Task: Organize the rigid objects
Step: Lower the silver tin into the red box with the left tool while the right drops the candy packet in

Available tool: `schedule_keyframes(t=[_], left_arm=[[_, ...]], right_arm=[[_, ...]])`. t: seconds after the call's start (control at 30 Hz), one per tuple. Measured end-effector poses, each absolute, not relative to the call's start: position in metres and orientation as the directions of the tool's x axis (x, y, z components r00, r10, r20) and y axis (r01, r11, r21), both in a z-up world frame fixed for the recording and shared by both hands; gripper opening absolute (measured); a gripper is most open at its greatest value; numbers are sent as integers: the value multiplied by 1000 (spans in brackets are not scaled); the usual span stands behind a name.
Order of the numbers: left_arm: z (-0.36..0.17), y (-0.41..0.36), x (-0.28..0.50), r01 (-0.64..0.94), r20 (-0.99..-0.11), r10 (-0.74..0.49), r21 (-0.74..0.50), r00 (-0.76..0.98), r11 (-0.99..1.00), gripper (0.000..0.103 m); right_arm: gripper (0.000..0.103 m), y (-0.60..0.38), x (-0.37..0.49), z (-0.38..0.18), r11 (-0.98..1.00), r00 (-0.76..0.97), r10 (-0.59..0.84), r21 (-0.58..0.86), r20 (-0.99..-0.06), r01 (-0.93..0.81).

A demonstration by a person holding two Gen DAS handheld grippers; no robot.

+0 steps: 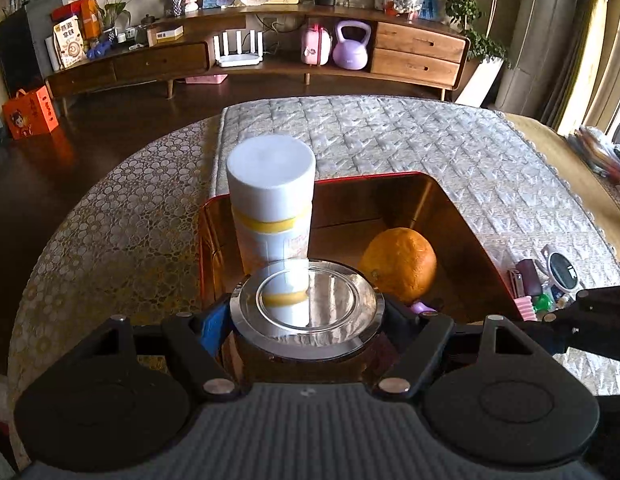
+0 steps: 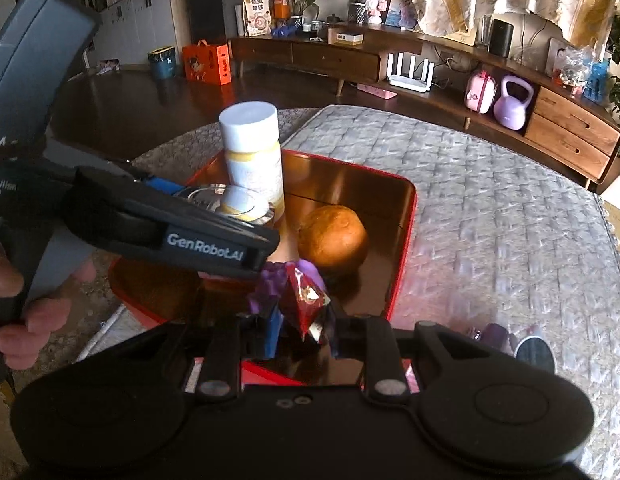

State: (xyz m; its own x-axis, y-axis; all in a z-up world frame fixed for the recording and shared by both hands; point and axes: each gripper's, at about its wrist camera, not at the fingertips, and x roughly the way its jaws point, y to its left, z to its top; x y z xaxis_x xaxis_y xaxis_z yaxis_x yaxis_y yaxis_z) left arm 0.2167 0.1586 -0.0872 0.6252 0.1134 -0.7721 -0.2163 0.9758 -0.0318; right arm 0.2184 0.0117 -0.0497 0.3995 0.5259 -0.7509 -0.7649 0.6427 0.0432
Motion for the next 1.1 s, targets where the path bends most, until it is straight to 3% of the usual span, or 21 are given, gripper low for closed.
schedule_keyframes(t=[0.33, 0.57, 0.8, 0.9, 1.1], left_arm=[[-98, 158, 231, -210, -778, 114, -24, 618, 977, 77], [-99, 161, 231, -218, -778, 107, -39, 619, 975, 77], [-93, 159, 224, -219, -773, 106, -44, 625, 975, 78], [-88, 159, 220, -225, -769, 107, -49, 631, 973, 78], [-75, 159, 206, -230, -757, 105, -61, 645, 971, 78]], right_arm=[[29, 10, 223, -52, 655, 397, 544, 79, -739, -751], [54, 2, 214, -51, 655, 394, 559, 97, -730, -750], [56, -11, 208, -37, 658, 404, 586, 121, -703, -743], [66, -17, 205, -29, 661, 410, 597, 133, -690, -738], [69, -33, 198, -13, 660, 414, 622, 160, -664, -734]])
